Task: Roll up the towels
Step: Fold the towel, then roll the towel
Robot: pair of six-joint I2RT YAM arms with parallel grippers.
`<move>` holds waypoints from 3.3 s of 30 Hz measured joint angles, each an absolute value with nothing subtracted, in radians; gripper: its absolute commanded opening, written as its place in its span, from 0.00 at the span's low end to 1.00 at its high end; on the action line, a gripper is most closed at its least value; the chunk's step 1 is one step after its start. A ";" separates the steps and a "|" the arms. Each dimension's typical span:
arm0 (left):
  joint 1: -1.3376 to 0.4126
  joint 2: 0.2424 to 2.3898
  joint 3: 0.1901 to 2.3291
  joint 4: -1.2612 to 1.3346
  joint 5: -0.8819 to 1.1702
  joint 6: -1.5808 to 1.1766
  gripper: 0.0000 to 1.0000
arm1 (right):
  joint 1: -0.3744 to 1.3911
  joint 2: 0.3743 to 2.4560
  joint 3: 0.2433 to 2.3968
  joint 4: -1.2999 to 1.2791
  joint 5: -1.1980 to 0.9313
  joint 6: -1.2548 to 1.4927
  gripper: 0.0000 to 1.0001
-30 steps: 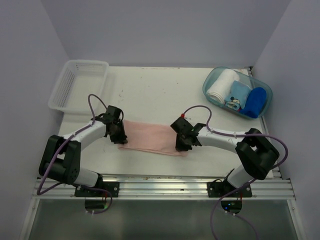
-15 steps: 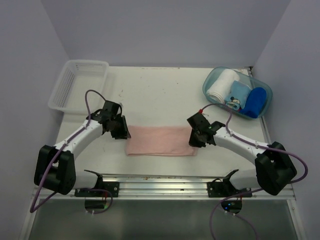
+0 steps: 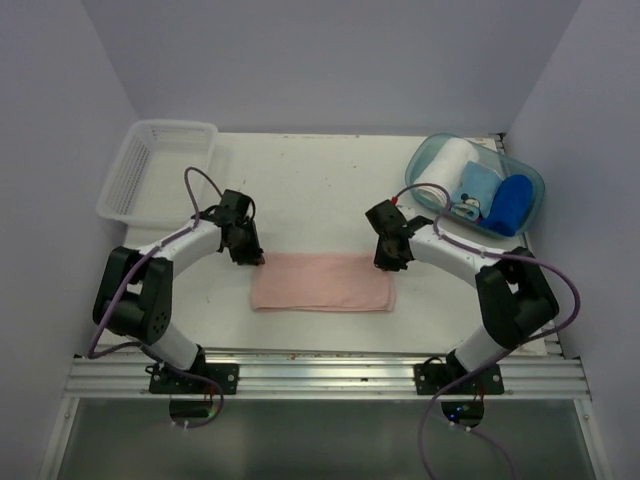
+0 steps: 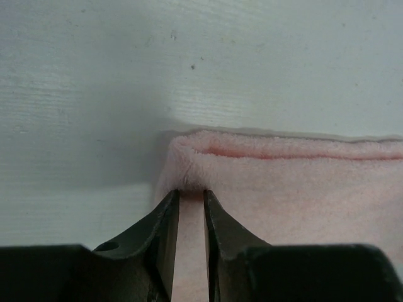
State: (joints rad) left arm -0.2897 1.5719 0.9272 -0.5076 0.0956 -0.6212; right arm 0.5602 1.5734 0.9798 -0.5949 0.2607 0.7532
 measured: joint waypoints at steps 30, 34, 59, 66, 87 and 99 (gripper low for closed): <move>-0.289 1.752 1.188 -0.558 0.095 -0.503 0.25 | 0.739 1.429 0.844 -0.599 0.218 0.850 0.07; -0.290 1.754 1.133 -0.557 0.131 -0.494 0.23 | 0.730 1.501 0.836 -0.606 0.243 0.863 0.09; -0.398 1.391 0.903 -0.612 0.348 -0.514 0.27 | 0.560 2.053 1.650 -0.619 0.139 0.535 0.11; -0.398 1.667 1.147 -0.532 0.344 -0.514 0.24 | 0.690 1.691 1.281 -0.568 0.135 0.612 0.12; -0.364 2.107 1.517 -0.508 0.239 -0.532 0.24 | 0.955 1.740 1.064 -0.508 0.091 0.727 0.09; -0.361 1.754 1.413 -0.570 0.249 -0.531 0.33 | 0.982 1.529 1.069 -0.562 0.169 0.700 0.13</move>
State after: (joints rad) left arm -0.3607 1.7538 1.4128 -0.5705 0.2485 -0.5308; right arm 0.9825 1.5291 1.0695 -0.5617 0.1692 0.6998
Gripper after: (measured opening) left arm 0.348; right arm 0.131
